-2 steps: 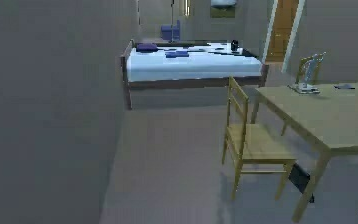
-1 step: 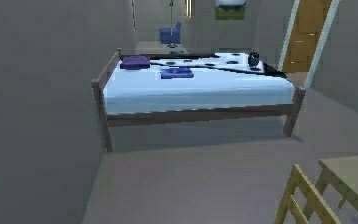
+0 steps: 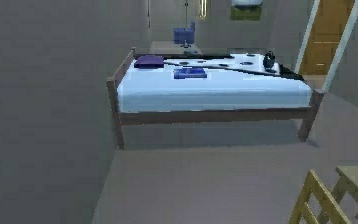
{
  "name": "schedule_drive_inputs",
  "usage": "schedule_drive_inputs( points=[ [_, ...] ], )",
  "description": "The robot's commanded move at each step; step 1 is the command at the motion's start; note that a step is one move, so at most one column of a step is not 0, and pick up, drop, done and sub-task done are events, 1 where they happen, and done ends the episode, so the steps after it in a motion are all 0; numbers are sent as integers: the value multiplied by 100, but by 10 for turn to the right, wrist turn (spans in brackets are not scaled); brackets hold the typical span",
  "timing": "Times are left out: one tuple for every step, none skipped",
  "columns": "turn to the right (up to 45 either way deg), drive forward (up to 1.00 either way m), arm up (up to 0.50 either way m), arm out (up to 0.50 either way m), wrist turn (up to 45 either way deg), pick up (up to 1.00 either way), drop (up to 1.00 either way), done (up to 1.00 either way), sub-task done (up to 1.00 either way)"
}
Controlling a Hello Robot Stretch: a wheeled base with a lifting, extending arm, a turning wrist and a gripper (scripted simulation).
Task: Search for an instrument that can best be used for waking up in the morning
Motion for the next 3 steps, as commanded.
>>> schedule_drive_inputs(
  points=[
    [0, 75, 0, 0, 0, 0, 0, 0, 0],
    [420, 0, 0, 0, 0, 0, 0, 0, 0],
    [0, 95, 0, 0, 0, 0, 0, 0, 0]
  ],
)
